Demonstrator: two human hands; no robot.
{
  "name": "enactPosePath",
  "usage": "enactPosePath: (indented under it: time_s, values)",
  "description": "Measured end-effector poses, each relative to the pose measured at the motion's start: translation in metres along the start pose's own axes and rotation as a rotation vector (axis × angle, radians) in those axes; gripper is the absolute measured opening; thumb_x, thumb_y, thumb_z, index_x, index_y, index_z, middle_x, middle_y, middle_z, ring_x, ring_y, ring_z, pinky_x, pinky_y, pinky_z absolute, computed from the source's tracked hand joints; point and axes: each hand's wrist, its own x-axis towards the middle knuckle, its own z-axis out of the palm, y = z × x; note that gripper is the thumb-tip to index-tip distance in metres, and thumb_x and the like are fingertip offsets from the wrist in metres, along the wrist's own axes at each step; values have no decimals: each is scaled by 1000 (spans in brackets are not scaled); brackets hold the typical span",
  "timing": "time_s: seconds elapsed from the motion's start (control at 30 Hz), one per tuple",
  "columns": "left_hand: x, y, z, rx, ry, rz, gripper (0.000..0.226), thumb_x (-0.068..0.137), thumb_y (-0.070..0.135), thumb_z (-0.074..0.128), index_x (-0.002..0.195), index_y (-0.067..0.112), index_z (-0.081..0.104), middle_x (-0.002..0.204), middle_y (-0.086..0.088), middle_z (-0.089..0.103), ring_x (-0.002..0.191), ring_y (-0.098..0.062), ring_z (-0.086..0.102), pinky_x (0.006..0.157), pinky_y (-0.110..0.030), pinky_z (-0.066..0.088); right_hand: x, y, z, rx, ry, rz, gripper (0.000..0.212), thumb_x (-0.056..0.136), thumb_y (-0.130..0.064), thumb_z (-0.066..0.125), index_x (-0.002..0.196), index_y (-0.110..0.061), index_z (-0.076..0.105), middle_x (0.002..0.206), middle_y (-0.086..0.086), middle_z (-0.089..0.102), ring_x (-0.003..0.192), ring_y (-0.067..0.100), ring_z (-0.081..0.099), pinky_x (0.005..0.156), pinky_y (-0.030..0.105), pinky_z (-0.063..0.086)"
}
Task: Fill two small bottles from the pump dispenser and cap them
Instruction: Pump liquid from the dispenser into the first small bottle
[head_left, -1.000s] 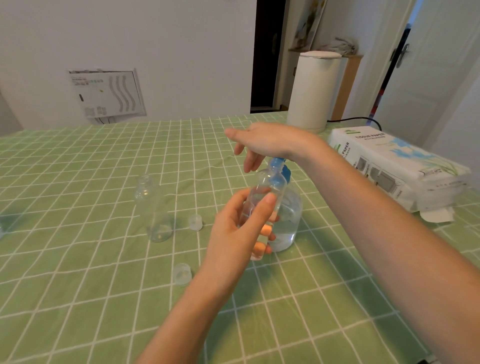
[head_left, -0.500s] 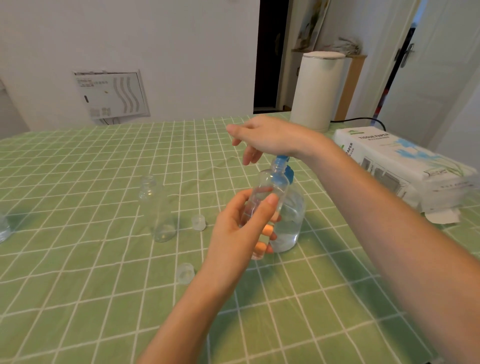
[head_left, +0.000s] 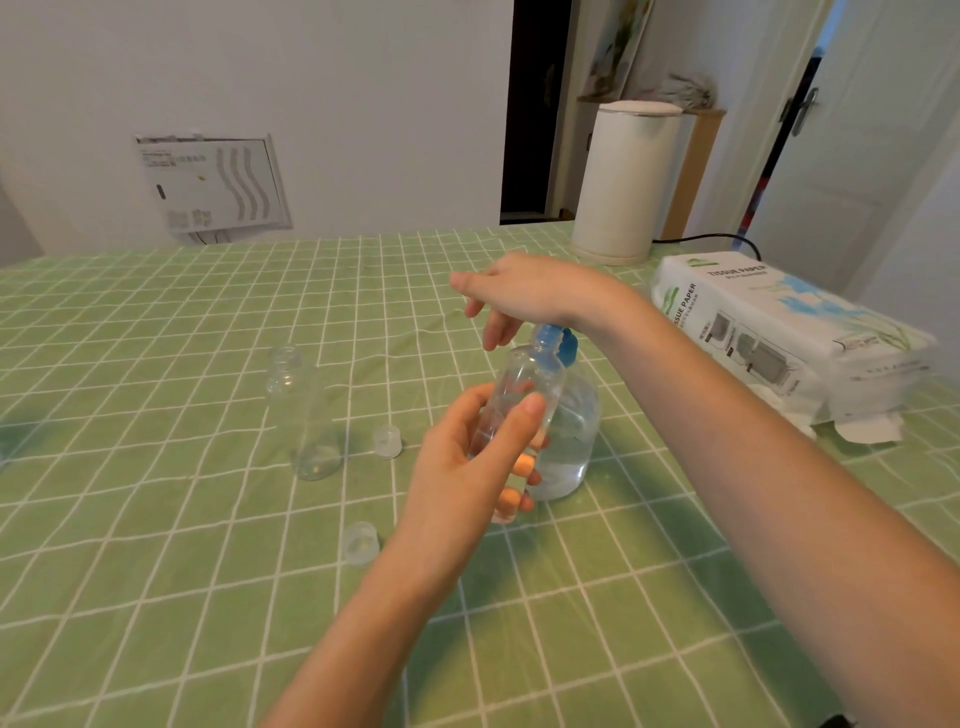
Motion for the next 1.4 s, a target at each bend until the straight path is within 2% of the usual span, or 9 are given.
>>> enactPosePath:
  time_s: [0.27,0.37,0.47,0.6,0.87,0.97,1.1,1.2,1.4]
  values:
    - [1,3,2,-11,-4,-4,45,62,52,61,98,25,65,67,9,63,55,-6,54,46,-18,45,-1,-1,-4,50,91,-27,52,99,-48,30,114,-10,61,87,7,73,94,22,66,87,35,47]
    - [2,6,3,-24,-5,6,42,63,50,60,97,26,65,66,10,63,55,-7,54,45,-16,45,0,-5,-10,48,95,-42,52,100,-47,30,114,-9,62,88,8,73,94,24,67,91,37,49]
    - [3,7,1,-25,-4,7,43,63,49,60,97,25,65,65,10,63,55,-7,53,44,-16,44,1,-5,-11,31,64,-16,50,100,-46,29,113,-11,62,86,6,74,96,21,65,85,34,45]
    - [2,5,1,-19,-8,7,45,63,50,60,99,24,65,67,10,63,56,-7,54,45,-17,44,1,-3,-9,46,24,14,51,99,-47,28,111,-13,63,82,3,74,98,21,64,94,39,43]
    - [1,0,0,4,0,-8,43,64,51,61,98,25,65,68,8,64,55,-6,54,45,-18,46,3,2,1,36,-8,42,52,99,-48,27,111,-13,63,82,2,73,99,22,64,95,38,43]
    - [1,1,0,2,0,-12,46,63,52,61,99,24,66,68,9,64,56,-6,54,45,-18,45,3,3,1,32,3,35,50,99,-47,28,111,-13,63,83,3,73,98,23,65,89,37,43]
    - [2,5,1,3,-5,2,43,63,50,60,99,26,65,66,10,64,56,-7,54,45,-18,45,2,1,-8,67,41,-1,48,98,-47,32,111,-13,63,81,3,74,96,24,67,89,35,45]
    - [3,8,1,-14,-12,9,41,63,50,60,97,28,65,66,10,63,57,-8,54,45,-17,45,1,-3,-14,65,93,-21,48,98,-46,33,112,-11,62,82,5,74,93,23,68,79,29,47]
    - [3,9,0,-8,-16,16,45,63,51,60,100,27,65,66,11,63,56,-7,55,46,-17,46,-7,-7,-23,-24,52,41,52,100,-47,26,113,-13,63,93,6,74,85,15,63,57,24,31]
